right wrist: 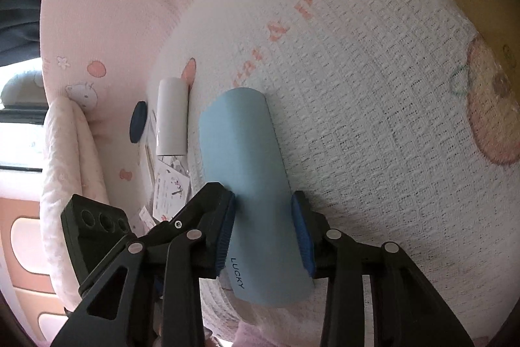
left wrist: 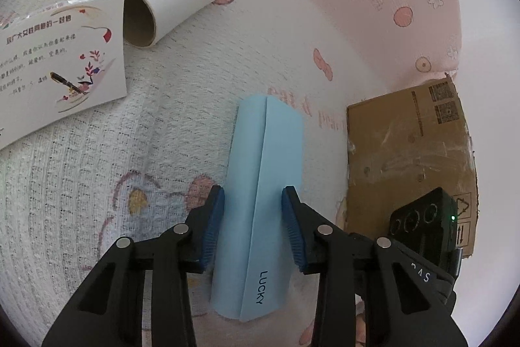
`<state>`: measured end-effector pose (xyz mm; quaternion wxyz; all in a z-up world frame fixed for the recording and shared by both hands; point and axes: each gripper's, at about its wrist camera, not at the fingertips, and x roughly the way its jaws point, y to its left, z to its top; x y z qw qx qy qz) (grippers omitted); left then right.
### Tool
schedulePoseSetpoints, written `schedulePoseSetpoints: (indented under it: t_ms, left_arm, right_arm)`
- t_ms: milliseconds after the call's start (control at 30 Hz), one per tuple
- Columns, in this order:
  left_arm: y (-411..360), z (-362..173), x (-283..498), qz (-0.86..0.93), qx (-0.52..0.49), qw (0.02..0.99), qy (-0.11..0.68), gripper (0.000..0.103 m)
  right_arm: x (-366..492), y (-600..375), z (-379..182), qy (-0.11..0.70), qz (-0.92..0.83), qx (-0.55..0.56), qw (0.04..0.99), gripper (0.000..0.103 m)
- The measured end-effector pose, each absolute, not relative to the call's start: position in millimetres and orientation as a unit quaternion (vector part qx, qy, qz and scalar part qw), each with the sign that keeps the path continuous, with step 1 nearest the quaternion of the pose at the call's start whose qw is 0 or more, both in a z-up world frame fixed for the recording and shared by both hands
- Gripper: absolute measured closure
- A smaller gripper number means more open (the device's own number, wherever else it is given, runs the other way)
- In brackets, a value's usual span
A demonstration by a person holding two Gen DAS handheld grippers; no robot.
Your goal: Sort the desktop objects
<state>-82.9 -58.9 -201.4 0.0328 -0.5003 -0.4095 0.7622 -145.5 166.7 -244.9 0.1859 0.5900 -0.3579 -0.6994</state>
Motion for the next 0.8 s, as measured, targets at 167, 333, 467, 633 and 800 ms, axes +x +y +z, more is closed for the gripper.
schedulePoseSetpoints:
  t_ms: [167, 333, 467, 633, 800]
  left_arm:
    - [-58, -193, -83, 0.773, -0.492, 0.030, -0.398, 0.064]
    - [-65, -174, -81, 0.783, -0.471, 0.037, -0.404, 0.064]
    - [-66, -153, -79, 0.792, -0.450, 0.044, -0.410, 0.064]
    - [-65, -120, -73, 0.806, -0.416, 0.060, -0.416, 0.064]
    - [-63, -99, -71, 0.819, -0.393, 0.065, -0.414, 0.064]
  right_arm:
    - [-146, 158, -232, -0.341, -0.715, 0.584, 0.176, 0.072]
    - [-150, 151, -209, -0.327, -0.731, 0.568, 0.187, 0.072]
    - [-153, 147, -181, -0.314, -0.751, 0.547, 0.195, 0.072]
    - [-151, 147, -142, -0.299, -0.776, 0.515, 0.207, 0.072]
    - [-145, 150, -117, -0.284, -0.793, 0.493, 0.218, 0.072]
